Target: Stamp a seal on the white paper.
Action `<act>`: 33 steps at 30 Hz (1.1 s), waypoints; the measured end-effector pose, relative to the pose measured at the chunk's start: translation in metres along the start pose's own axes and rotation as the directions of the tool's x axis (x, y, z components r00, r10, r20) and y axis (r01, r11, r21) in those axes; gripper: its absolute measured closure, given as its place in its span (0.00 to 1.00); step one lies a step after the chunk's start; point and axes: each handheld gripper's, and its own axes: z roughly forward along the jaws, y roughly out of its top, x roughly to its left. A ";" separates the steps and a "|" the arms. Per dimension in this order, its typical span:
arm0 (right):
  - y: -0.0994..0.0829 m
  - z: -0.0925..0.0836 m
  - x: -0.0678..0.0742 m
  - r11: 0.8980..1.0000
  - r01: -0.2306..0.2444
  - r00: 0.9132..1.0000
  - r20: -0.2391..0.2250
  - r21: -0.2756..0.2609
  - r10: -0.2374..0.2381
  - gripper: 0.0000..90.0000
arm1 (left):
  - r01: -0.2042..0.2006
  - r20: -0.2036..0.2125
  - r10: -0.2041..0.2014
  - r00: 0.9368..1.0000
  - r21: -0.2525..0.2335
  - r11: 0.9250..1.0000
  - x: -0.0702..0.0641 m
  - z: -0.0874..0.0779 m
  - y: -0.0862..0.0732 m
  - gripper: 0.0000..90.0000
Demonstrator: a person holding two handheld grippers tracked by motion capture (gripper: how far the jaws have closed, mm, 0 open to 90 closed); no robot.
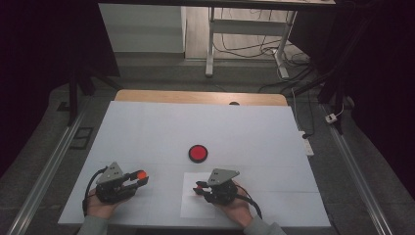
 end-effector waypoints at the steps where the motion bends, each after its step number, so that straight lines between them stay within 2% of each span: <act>1: 0.000 0.000 0.000 1.000 0.000 1.000 0.002 -0.002 0.000 0.82 | 0.000 0.000 0.000 1.000 0.000 1.000 0.000 0.000 0.000 0.72; 8: -0.002 0.000 -0.002 1.000 -0.013 1.000 -0.013 -0.006 0.013 0.82 | 0.007 -0.002 -0.007 1.000 0.000 1.000 0.001 0.000 -0.001 0.72; 33: -0.004 0.001 0.000 1.000 0.001 1.000 0.001 -0.017 -0.001 0.82 | 0.009 -0.002 -0.009 1.000 -0.002 1.000 0.002 -0.001 -0.001 0.72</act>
